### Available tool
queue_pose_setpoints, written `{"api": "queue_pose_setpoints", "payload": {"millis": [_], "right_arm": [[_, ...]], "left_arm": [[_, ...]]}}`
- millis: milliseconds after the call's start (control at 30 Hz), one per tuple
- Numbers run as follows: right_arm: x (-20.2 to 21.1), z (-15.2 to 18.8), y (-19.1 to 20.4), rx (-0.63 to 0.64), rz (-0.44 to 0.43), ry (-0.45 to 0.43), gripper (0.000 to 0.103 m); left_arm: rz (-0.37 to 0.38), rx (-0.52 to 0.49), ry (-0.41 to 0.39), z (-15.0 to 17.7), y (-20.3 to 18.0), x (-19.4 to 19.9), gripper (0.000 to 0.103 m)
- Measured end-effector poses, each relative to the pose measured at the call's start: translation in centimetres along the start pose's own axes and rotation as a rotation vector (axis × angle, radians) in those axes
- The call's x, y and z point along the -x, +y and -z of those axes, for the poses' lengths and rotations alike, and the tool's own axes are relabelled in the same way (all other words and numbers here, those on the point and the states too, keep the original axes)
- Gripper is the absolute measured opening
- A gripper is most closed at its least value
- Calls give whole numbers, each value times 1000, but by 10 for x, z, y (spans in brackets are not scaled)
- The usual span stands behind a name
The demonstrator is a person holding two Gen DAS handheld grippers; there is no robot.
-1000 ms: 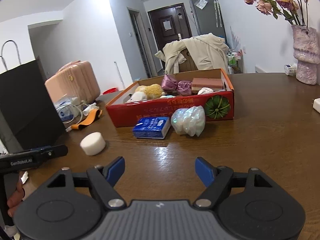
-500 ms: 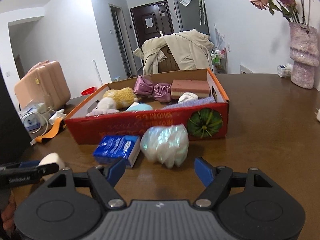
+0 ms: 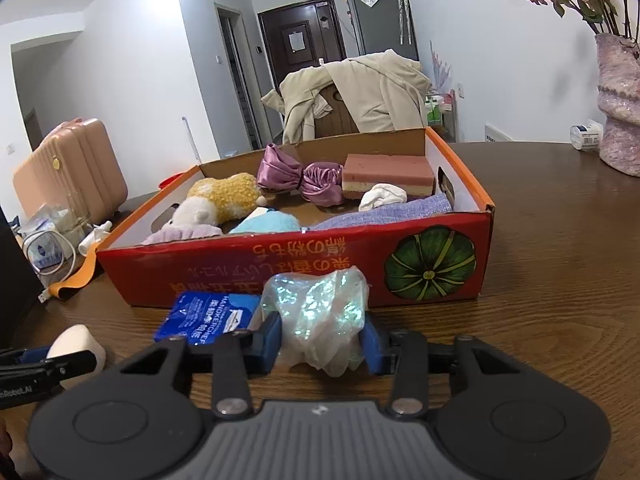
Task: Organize soft objects
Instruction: 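Grasp the white foam cylinder with the left tool while the right tool grasps the clear bag, then carry the foam cylinder with the left tool while the right tool carries the bag to the box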
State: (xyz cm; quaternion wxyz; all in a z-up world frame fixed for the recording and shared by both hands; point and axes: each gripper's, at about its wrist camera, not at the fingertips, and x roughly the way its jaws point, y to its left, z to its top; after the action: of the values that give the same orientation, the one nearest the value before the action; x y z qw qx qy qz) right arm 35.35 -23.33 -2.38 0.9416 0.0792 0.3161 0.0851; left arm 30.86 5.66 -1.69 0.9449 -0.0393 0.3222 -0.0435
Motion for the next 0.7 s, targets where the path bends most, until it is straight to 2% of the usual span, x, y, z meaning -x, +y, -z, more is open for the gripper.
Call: {"api": "queue_pose_setpoints", "payload": {"millis": [333, 700], "right_arm": [[55, 1, -1, -14, -28, -86, 32], [136, 20, -14, -22, -62, -179, 32]], "left_arm": [[34, -27, -84, -5, -22, 44, 58], [123, -97, -173, -6, -70, 97, 58]]}}
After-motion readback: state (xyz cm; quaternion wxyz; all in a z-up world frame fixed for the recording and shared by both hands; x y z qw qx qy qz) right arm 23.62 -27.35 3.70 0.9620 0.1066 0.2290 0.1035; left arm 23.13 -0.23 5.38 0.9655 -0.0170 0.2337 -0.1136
